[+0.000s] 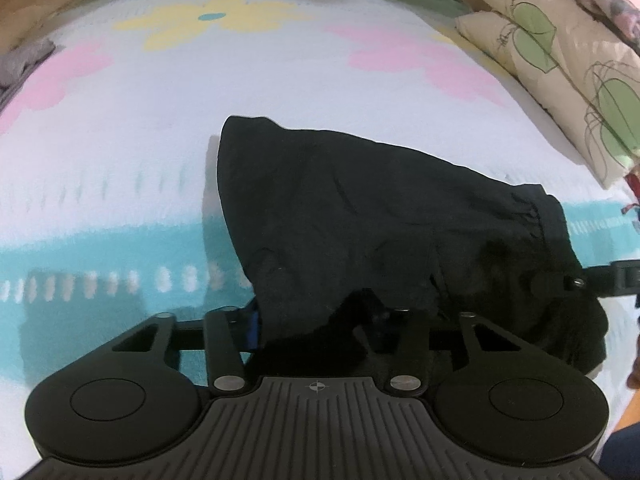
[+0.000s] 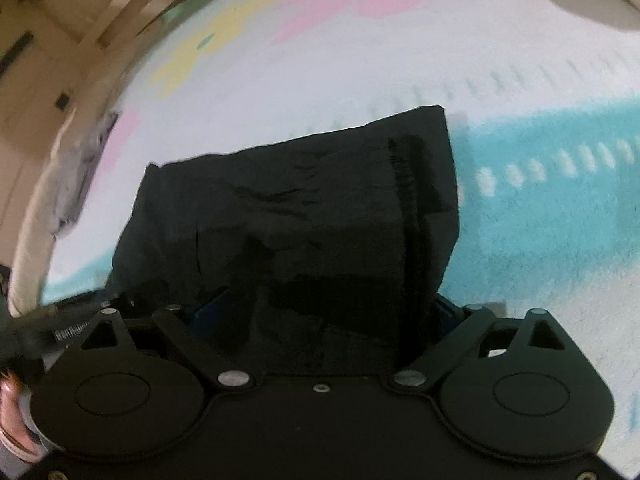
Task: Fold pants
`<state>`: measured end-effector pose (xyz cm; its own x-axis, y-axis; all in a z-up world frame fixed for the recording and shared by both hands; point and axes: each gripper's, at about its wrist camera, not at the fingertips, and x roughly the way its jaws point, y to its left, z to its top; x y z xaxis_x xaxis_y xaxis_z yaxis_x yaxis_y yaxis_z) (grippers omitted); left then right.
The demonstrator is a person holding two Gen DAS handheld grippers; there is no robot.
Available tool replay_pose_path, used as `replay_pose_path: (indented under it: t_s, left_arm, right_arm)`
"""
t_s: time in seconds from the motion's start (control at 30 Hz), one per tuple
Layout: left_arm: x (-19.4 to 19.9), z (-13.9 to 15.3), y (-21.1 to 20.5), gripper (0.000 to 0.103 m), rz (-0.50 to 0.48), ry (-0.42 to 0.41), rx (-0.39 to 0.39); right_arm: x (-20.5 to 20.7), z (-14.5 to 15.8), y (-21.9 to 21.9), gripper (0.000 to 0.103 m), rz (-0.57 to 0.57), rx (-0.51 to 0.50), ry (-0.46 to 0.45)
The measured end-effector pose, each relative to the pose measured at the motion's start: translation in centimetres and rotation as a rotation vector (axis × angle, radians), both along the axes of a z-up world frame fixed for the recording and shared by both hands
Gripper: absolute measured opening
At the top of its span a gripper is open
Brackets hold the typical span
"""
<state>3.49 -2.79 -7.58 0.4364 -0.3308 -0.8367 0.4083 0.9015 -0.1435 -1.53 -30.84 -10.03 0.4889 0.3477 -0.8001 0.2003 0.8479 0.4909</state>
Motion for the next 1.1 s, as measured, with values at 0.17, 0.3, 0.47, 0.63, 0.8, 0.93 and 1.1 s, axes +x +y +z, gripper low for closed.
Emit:
replay_pose_path:
  t_s: [0.17,0.3,0.47,0.63,0.8,0.93,1.1]
  left_arm:
    - [-0.9,0.7,-0.4,0.025,-0.010,-0.057,0.016]
    - [-1.8,1.8,-0.5,0.018,-0.019,-0.130,0.045]
    - [-2.1,3.6,0.2,0.009,-0.004,-0.209,0.053]
    - [-0.8,5.3,1.3,0.008,0.058,-0.250,0.051]
    - [2.1,8.1,2.2,0.008,0.144,-0.328,0.071]
    - [6.4,9.1,2.5,0.008,0.196,-0.356,0.084]
    - [11.0,5.3,4.1,0.040,0.249,-0.249,0.168]
  right_arm:
    - [-0.3,0.6,-1.0,0.039,-0.046,-0.064,0.039]
    - [-0.5,1.7,-0.5,0.029,-0.034,-0.078,0.005]
    - [-0.5,4.3,1.3,0.027,-0.001,-0.101,-0.073]
    - [1.4,6.3,2.3,0.027,-0.001,-0.073,-0.130]
    - [4.8,8.0,4.7,0.026,0.033,-0.083,-0.183]
    - [8.8,9.7,7.2,0.026,0.075,-0.103,-0.235]
    - [14.3,9.0,8.5,0.035,0.082,-0.110,-0.227]
